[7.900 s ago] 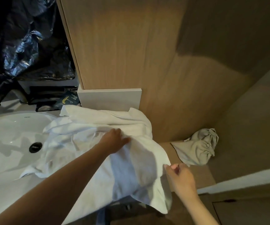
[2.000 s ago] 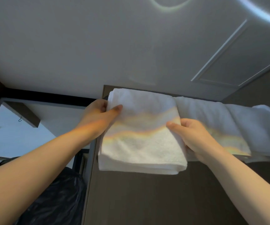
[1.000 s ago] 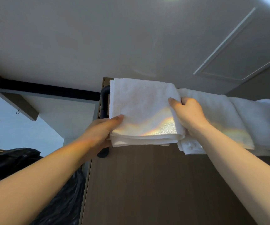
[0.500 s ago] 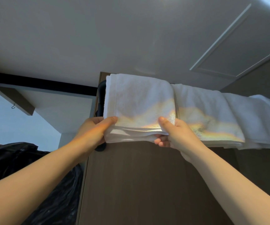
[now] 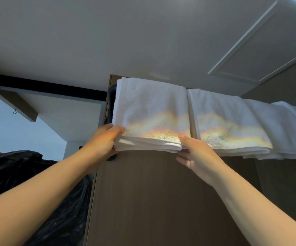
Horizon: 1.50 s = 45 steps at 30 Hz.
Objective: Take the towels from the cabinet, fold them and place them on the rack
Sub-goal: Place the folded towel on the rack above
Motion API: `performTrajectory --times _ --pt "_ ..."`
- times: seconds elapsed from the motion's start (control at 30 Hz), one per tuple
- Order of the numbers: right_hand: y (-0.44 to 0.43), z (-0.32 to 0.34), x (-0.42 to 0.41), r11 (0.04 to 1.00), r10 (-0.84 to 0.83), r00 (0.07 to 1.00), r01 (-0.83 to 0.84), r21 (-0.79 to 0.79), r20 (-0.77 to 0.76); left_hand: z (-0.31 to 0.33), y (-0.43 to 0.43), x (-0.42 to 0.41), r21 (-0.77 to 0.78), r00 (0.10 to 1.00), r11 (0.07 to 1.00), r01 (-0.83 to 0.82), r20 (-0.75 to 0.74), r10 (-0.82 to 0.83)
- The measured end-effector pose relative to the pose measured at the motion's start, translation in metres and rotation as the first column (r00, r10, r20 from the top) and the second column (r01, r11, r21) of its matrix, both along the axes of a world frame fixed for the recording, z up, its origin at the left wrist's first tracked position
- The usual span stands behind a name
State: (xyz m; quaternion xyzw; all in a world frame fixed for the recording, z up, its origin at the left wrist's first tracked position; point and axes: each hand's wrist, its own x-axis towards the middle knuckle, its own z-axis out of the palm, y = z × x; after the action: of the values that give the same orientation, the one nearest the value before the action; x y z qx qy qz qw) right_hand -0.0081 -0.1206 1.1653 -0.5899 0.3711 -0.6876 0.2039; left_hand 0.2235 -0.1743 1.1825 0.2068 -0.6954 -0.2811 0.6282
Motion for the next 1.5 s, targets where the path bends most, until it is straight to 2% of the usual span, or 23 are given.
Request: performTrajectory --times 0.1,0.23,0.4,0.47,0.53,0.63,0.8,0.9,1.0,1.23,1.37,1.5 --pt "-0.001 -0.001 -0.002 0.976 0.213 0.974 -0.216 0.031 0.082 -0.001 -0.005 -0.003 -0.003 0.999 1.0 -0.025 0.022 0.025" --pt "-0.006 -0.005 0.001 0.982 0.188 0.981 -0.188 0.011 0.056 -0.002 -0.009 -0.007 -0.063 0.995 0.996 -0.07 0.068 0.074" --pt "-0.01 -0.01 0.006 0.981 0.193 0.98 -0.194 -0.019 -0.05 -0.003 -0.007 -0.003 0.018 0.996 0.996 0.089 -0.01 -0.088" --pt "-0.01 -0.015 0.003 0.993 0.084 0.982 -0.097 -0.069 -0.17 -0.004 -0.005 -0.003 0.017 0.995 0.995 0.096 -0.007 -0.096" --pt "-0.01 -0.021 -0.001 0.98 -0.129 0.97 0.093 -0.178 -0.205 -0.004 -0.005 -0.004 -0.014 0.999 0.999 0.051 -0.006 -0.051" --pt "-0.009 -0.029 -0.003 0.889 -0.36 0.926 0.302 -0.345 -0.118 -0.004 -0.008 -0.006 -0.029 0.998 0.998 0.058 -0.021 -0.059" --pt "-0.002 -0.031 0.001 0.681 -0.576 0.817 0.461 -0.569 -0.028 -0.004 -0.009 -0.006 0.001 0.995 0.996 0.091 -0.043 -0.091" --pt "0.001 -0.032 0.001 0.582 -0.64 0.768 0.487 -0.651 0.002 -0.003 -0.007 -0.006 0.009 0.993 0.996 0.094 -0.066 -0.093" --pt "-0.002 -0.034 0.001 0.556 -0.661 0.75 0.514 -0.653 0.028 0.0 -0.004 -0.008 0.012 0.987 0.992 0.127 -0.096 -0.125" --pt "-0.014 -0.036 -0.004 0.6 -0.536 0.83 0.503 -0.622 0.153 0.002 0.004 -0.006 0.024 0.974 0.981 0.193 -0.123 -0.189" --pt "-0.022 -0.034 -0.002 0.613 -0.53 0.834 0.503 -0.609 0.156 0.001 0.005 -0.004 0.079 0.942 0.947 0.31 -0.162 -0.295" --pt "-0.024 -0.038 -0.002 0.481 -0.625 0.767 0.525 -0.702 0.145 -0.002 0.0 0.004 0.106 0.929 0.929 0.355 -0.148 -0.338"
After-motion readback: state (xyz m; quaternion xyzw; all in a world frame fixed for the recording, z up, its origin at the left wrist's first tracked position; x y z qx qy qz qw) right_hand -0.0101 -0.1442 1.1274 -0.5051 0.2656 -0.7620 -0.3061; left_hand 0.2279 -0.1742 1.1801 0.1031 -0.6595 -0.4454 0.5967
